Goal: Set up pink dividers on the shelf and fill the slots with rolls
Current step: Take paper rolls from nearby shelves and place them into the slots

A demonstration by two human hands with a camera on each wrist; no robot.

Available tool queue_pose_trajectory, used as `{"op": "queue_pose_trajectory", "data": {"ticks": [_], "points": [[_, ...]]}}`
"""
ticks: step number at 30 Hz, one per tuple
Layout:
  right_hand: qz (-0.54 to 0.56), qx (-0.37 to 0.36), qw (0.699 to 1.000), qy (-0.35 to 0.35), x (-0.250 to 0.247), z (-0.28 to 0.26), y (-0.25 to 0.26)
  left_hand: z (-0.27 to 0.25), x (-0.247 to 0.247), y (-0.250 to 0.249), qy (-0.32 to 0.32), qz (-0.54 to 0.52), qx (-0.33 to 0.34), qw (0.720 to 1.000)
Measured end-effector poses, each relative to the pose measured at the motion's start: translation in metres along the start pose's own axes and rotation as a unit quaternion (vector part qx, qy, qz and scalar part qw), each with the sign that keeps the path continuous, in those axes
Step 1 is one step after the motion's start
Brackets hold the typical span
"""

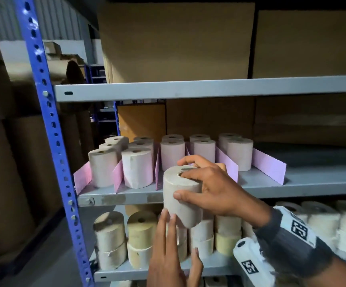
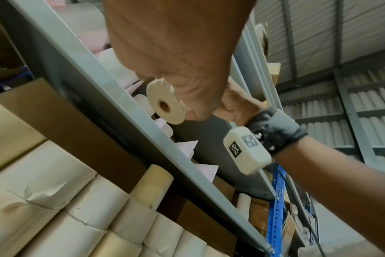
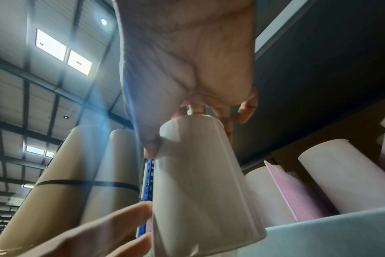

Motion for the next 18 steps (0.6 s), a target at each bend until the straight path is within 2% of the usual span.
{"op": "queue_pose_trajectory", "data": {"ticks": [3, 5, 9, 14, 18], "points": [[-0.024, 0.001, 1.000, -0.017, -0.001, 0.023, -0.010, 0.009, 0.022, 0.003, 0.060, 0.109, 0.027, 0.992], [-0.028, -0.002, 1.000, -0.012, 0.002, 0.038, -0.017, 0.017, 0.034, 0.007, 0.092, 0.159, 0.015, 0.983], [-0.069, -0.007, 0.998, -0.003, 0.013, 0.062, -0.032, 0.028, 0.052, 0.020, 0.128, 0.183, -0.024, 0.974], [-0.105, 0.001, 0.994, 0.008, 0.013, 0.089, -0.048, 0.045, 0.073, 0.037, 0.152, 0.194, -0.042, 0.968], [-0.200, 0.020, 0.979, 0.022, 0.012, 0.107, -0.060, 0.062, 0.086, 0.051, 0.168, 0.223, -0.053, 0.959]]}}
Point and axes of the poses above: each hand's wrist, its own z-axis towards the middle knuckle, its own x-axis out of the palm, y = z × x, the point moved 9 cm from there along z, towards the middle knuckle, and after that the axes turned 6 degrees about y, right-handed, at the moved point
